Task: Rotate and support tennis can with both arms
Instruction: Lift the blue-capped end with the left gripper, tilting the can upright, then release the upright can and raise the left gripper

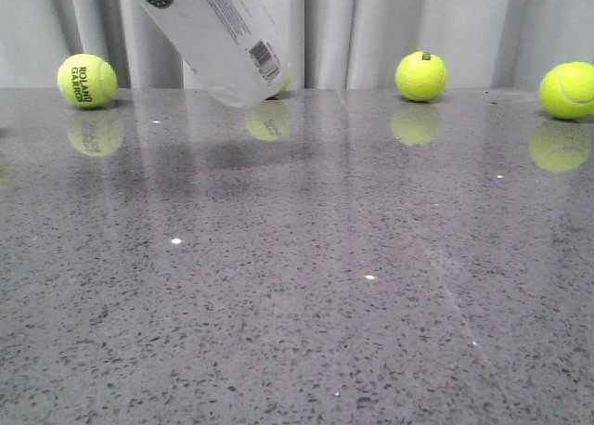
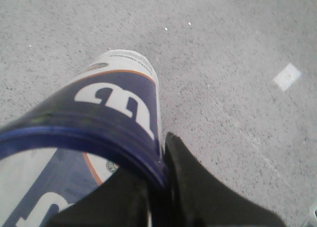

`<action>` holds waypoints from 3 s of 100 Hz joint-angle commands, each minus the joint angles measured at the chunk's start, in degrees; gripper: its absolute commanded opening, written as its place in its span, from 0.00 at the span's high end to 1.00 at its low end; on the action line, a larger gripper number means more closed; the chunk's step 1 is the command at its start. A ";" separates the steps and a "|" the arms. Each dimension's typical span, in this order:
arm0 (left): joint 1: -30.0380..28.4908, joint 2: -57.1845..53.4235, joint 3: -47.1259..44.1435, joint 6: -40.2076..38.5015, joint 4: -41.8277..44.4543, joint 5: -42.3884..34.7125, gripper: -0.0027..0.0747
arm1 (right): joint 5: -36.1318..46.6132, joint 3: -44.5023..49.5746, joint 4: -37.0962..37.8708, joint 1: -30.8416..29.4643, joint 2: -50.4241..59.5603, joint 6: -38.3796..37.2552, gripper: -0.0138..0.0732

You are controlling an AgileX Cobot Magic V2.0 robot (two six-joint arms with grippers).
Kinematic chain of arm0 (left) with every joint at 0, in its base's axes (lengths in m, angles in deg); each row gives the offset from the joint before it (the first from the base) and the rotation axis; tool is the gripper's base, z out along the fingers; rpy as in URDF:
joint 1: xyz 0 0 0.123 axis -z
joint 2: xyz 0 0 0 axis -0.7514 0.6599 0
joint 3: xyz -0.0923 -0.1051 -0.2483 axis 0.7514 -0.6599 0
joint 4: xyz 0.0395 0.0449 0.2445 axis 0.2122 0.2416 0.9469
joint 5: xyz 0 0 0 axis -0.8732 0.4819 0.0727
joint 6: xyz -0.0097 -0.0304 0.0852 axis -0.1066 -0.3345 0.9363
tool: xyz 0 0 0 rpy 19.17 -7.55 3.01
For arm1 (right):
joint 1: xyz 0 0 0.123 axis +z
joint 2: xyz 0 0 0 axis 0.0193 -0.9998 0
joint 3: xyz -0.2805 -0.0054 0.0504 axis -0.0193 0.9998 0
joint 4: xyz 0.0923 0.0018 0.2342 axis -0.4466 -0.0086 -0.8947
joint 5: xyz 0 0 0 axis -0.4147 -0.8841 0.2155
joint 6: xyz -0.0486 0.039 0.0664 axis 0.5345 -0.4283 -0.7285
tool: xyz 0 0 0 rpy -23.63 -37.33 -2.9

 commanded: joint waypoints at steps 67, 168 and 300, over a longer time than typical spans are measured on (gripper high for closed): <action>1.55 -2.85 -5.40 -0.86 -0.59 1.12 0.77 | 4.27 -1.35 0.86 0.07 -0.49 0.36 0.91; 5.01 10.04 16.63 -0.86 -5.77 0.67 0.40 | 4.27 -1.35 0.86 0.07 -0.49 0.36 0.91; 5.63 -3.59 15.61 -1.72 2.09 -14.92 0.99 | 4.27 -1.35 0.86 0.07 -0.49 0.36 0.91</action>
